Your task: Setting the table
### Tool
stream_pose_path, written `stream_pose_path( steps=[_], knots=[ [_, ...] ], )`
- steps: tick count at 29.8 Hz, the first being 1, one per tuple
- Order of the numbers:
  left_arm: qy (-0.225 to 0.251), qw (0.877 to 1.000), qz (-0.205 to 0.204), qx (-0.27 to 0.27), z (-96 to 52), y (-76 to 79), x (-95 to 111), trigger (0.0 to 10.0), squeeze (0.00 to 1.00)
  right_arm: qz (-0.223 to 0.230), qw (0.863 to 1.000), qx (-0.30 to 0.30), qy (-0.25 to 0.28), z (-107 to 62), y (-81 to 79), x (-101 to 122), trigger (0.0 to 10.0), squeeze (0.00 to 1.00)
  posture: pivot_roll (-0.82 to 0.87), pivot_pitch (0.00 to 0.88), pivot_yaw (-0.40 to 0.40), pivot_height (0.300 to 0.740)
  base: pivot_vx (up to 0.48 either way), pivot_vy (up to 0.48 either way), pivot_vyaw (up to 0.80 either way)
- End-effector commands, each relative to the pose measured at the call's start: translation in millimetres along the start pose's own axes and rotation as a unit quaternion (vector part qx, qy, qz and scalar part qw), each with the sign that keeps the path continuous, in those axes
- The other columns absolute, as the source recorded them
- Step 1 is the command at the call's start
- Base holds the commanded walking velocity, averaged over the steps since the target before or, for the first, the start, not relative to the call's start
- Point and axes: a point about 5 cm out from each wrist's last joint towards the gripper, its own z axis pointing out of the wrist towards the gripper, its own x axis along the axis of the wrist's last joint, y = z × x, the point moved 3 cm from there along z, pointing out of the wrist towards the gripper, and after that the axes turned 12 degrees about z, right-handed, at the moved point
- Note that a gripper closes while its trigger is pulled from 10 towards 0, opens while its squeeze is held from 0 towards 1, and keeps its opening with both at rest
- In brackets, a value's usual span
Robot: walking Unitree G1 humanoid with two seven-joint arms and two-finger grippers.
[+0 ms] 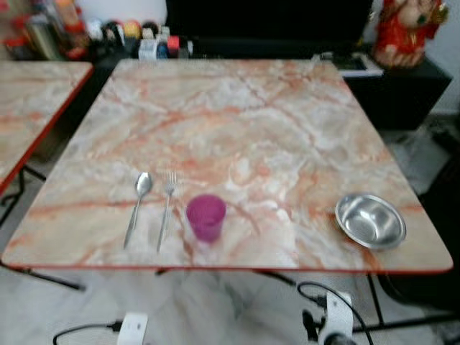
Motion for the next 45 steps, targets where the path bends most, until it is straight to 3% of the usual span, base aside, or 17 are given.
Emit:
stream_pose_path(
  steps=[1,19,45],
  knots=[
    [-0.009,1.000,-0.003,-0.002,-0.8,0.6,-4.8,10.0,0.00,-0.002,1.000,-0.004,-0.003,-0.7,3.5,-1.9,10.0,0.00,-0.03,0.148,0.004,0.740,0.000,0.000,0.00],
    [-0.002,1.000,-0.006,-0.010,0.1,8.2,0.1,10.0,0.00,-0.010,1.000,-0.001,-0.007,-0.3,3.2,-1.0,10.0,0.00,-0.03,0.154,0.006,0.740,-0.014,0.000,0.00],
    [-0.009,1.000,-0.011,-0.009,-0.9,3.5,-5.3,10.0,0.00,-0.015,1.000,-0.018,-0.011,-1.0,8.1,-3.4,10.0,0.00,-0.04,0.124,0.005,0.740,0.000,0.000,0.00]
  ],
)
